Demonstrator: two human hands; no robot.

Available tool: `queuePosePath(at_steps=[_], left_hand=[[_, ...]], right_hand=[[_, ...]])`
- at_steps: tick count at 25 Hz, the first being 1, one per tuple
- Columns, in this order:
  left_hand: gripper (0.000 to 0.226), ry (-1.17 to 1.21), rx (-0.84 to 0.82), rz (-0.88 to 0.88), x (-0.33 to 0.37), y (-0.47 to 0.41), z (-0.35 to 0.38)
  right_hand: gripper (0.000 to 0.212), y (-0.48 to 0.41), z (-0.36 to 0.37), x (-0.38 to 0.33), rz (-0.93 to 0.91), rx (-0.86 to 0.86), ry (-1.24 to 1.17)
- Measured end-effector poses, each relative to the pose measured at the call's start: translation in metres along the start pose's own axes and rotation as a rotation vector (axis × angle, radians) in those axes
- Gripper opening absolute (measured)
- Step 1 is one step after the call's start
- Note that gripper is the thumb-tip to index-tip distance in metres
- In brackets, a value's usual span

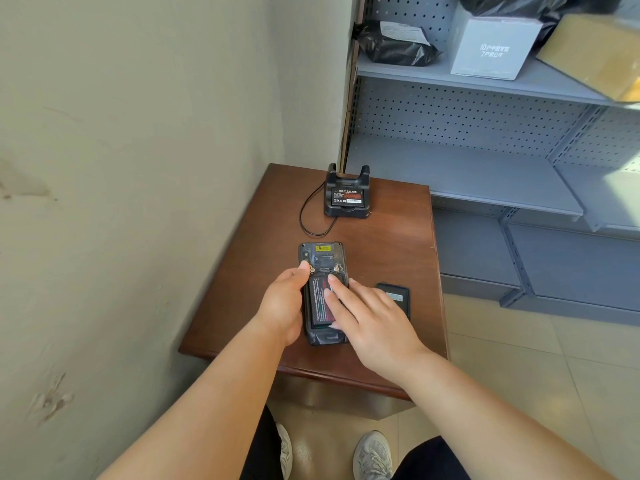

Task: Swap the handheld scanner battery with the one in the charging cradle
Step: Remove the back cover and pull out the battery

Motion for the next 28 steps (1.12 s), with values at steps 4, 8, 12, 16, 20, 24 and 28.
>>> queuePosePath(at_steps=[4,8,12,16,20,24,28], left_hand=[[0.023,-0.029,0.054,0.03,0.0,-0.002,-0.004],[0.023,-0.043,0.102,0.037,-0.005,-0.004,-0.008],[0.022,-0.05,0.134,0.052,-0.008,-0.006,-0.013],[0.022,-0.081,0.139,0.086,-0.005,-0.005,-0.015],[0.022,-0.106,0.152,0.108,-0.004,-0.005,-0.015],[0.02,-0.083,0.211,0.126,-0.002,-0.007,-0.017],[0.02,-0.065,0.24,0.105,-0.001,-0.008,-0.022]], right_hand=[[0.035,-0.009,-0.01,0.001,0.1,0.033,-0.182],[0.033,-0.021,-0.021,-0.003,0.566,-0.006,-0.836],[0.042,-0.027,-0.022,0.0,0.963,0.015,-1.19],[0.046,-0.028,-0.015,-0.002,1.155,0.027,-1.341],[0.041,-0.028,-0.01,-0.004,1.242,0.002,-1.408],[0.034,-0.026,-0.012,0.001,1.26,0.011,-1.38],[0.036,-0.019,-0.005,0.013,1.375,0.132,-1.306]])
Point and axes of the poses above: each hand's wrist, its own y-axis away from the middle knuckle, its own z-axis out of the palm, x = y × z, the point moved 1 cm from there along -y, towards the middle knuckle, and after that the axes turned 9 degrees about -y, right-handed, at the moved point
